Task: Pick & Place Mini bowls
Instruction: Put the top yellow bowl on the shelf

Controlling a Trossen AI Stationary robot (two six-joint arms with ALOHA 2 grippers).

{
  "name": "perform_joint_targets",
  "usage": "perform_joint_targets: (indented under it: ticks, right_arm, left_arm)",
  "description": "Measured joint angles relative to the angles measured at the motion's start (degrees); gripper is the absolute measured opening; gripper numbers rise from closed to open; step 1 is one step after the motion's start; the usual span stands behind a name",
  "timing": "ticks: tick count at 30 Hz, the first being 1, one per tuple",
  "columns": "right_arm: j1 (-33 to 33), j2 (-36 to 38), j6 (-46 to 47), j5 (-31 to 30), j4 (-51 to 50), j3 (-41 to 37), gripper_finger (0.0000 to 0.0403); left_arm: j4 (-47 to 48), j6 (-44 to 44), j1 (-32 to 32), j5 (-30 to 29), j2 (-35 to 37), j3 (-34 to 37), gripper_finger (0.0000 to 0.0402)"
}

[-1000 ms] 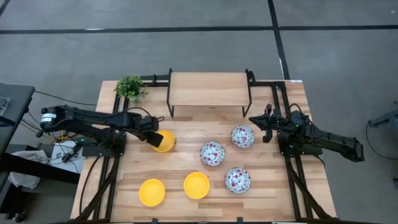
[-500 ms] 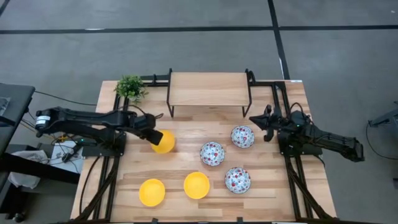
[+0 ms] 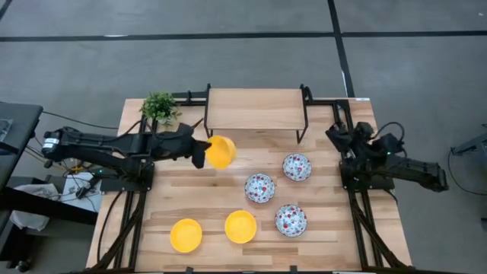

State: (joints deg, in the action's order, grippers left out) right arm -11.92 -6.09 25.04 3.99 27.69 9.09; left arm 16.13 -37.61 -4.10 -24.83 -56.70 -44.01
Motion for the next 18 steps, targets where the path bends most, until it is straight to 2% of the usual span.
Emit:
perform_joint_targets:
  ticks: [9, 13, 18]
  right_arm:
    - [5.66, -20.00, -14.15, -1.69, -10.21, 18.63, 0.0000]
    - [7.68, -28.66, -22.85, -7.98, -17.32, 28.34, 0.0000]
    - [10.07, -38.11, -31.84, -16.49, -28.98, 40.32, 0.0000]
  left_arm:
    - [-1.85, 18.29, -0.28, -9.59, -11.56, -15.87, 0.0002]
    - [-3.70, 28.94, -0.26, -17.40, -14.58, -21.24, 0.0002]
    - [-11.38, 40.22, -0.23, -25.92, -16.50, -23.78, 0.0002]
